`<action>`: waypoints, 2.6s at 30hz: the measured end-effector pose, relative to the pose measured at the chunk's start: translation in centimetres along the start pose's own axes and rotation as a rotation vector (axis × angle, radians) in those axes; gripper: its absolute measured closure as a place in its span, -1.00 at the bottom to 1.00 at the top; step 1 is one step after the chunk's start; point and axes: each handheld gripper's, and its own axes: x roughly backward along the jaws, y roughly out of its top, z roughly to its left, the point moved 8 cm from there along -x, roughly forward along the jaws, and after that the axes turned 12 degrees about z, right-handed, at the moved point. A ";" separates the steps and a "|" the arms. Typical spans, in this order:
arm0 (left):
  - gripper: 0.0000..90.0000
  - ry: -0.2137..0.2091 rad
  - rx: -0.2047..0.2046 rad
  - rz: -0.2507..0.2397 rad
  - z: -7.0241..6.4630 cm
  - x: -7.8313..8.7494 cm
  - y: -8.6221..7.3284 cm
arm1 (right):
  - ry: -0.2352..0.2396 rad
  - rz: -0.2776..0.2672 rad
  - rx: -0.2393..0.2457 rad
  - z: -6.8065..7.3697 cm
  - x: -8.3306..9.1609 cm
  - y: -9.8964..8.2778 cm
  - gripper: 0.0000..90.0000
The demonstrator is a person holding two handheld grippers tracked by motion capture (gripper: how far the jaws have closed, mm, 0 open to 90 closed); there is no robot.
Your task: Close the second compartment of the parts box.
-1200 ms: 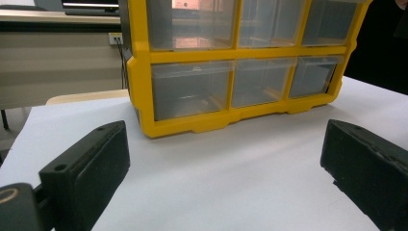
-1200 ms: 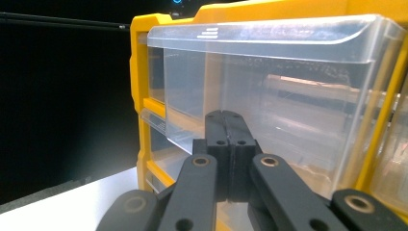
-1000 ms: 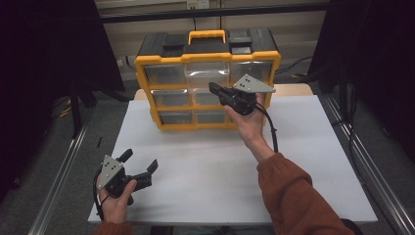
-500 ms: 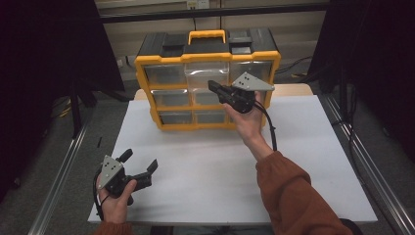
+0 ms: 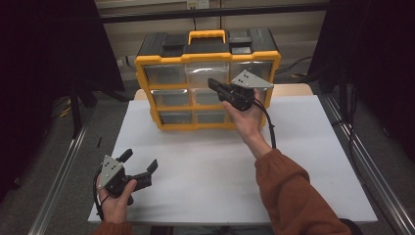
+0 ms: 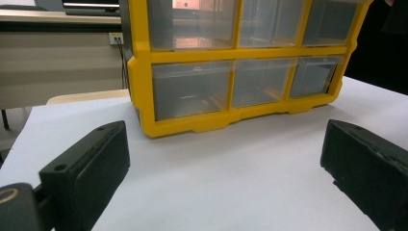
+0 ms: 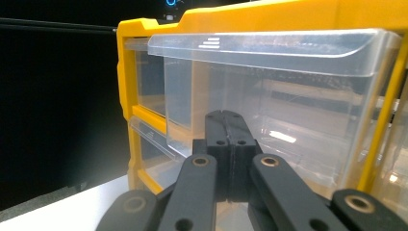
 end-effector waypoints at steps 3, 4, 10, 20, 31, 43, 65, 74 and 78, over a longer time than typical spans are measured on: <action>-0.93 -0.009 0.000 -0.002 0.0 0.0 0.0 | -0.005 0.002 0.004 -0.1 0.0 0.1 1.00; -0.93 -0.007 0.000 -0.002 0.0 0.0 0.0 | -0.004 0.003 0.006 -0.1 -0.1 0.1 1.00; -0.93 -0.004 0.000 -0.002 0.0 0.0 0.0 | -0.012 0.006 0.012 -0.3 -0.2 0.1 1.00; -0.93 0.000 -0.003 0.002 0.0 0.0 0.0 | -0.022 0.010 0.020 -0.4 -0.4 0.1 1.00; -0.93 -0.002 -0.001 -0.001 0.0 0.0 0.0 | -0.025 0.007 0.006 -0.5 -0.7 0.3 1.00; -0.93 0.005 0.005 -0.002 0.1 0.1 0.0 | -0.033 0.009 -0.002 -0.9 -1.1 0.2 1.00; -0.93 -0.004 0.001 0.000 0.1 0.0 -0.1 | -0.067 0.020 -0.014 -2.1 -1.5 0.2 1.00; -0.93 -0.008 0.014 -0.007 0.0 -0.1 0.0 | -0.079 0.018 -0.018 -2.5 -1.6 0.2 1.00; -0.93 0.003 0.006 0.007 0.1 -0.2 0.0 | -0.088 0.016 -0.005 -2.5 -1.7 0.2 1.00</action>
